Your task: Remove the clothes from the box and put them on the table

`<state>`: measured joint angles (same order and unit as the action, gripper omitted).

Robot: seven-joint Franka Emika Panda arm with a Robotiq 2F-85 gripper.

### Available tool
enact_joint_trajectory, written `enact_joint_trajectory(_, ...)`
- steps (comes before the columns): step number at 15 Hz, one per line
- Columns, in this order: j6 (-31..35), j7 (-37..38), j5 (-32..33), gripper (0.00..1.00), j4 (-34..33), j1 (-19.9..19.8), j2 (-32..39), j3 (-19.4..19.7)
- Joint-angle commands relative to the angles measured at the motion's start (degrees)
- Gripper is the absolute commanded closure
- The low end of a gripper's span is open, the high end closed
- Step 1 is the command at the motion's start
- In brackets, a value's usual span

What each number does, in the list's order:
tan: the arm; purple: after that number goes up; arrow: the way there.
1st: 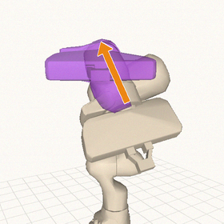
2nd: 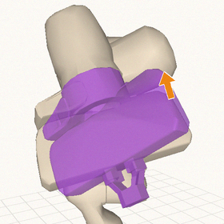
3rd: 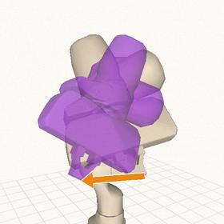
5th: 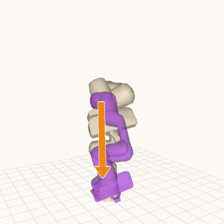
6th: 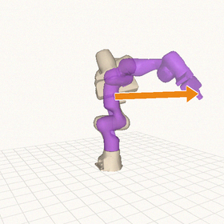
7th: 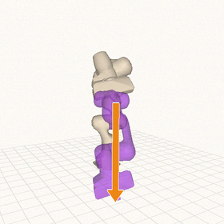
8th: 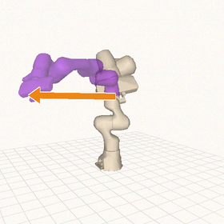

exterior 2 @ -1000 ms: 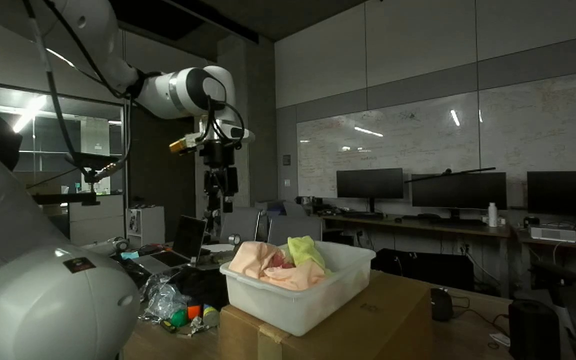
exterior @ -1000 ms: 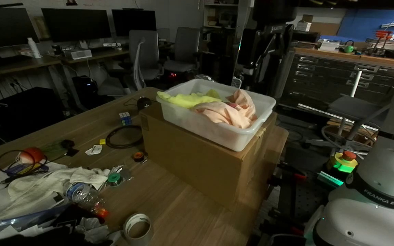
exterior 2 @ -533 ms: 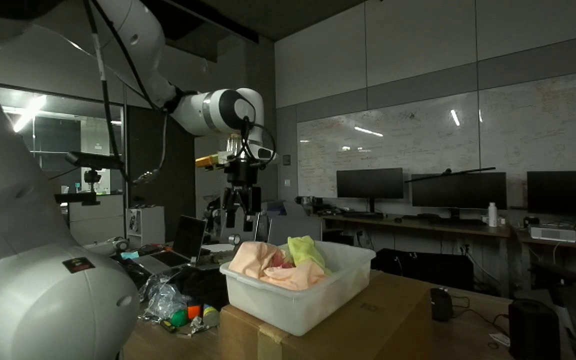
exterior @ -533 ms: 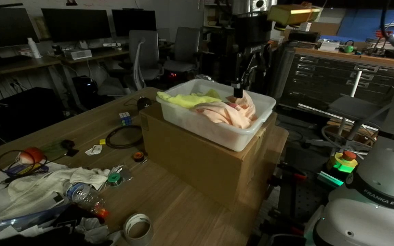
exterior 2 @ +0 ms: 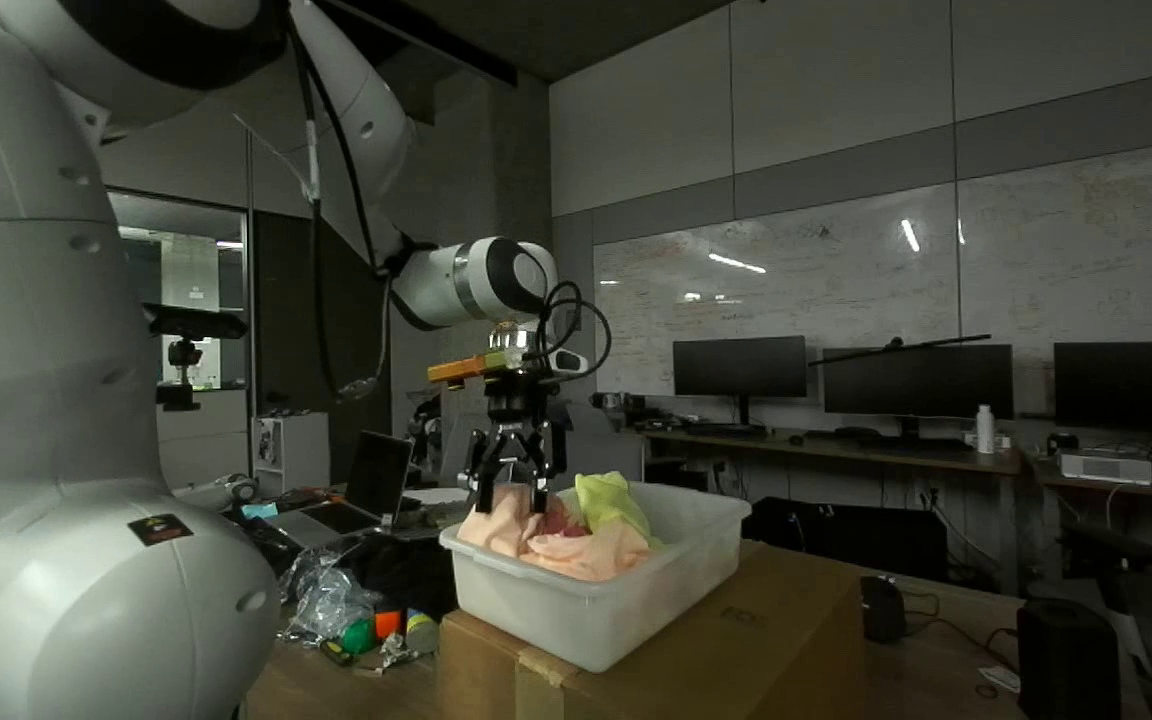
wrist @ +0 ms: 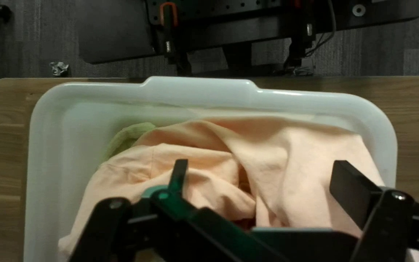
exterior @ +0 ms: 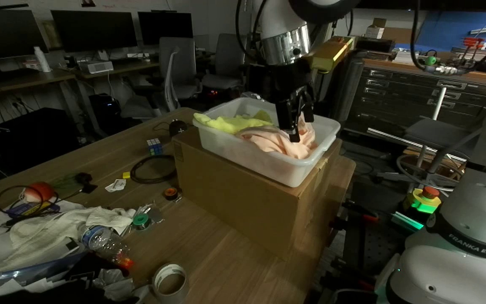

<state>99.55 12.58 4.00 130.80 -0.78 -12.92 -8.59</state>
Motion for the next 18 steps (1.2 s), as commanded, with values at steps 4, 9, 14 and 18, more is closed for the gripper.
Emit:
enact_joint_trajectory(4,1.63,-8.38,3.9,0.0,-3.13,1.22,5.56,2.87)
enact_joint_trajectory(9,11.6,-11.96,2.61,0.0,-1.39,0.9,6.11,4.81)
enact_joint_trajectory(14,17.98,-16.46,3.09,0.0,0.42,0.91,6.85,5.87)
enact_joint_trajectory(18,19.47,-20.43,3.14,0.0,1.61,0.85,8.62,6.23)
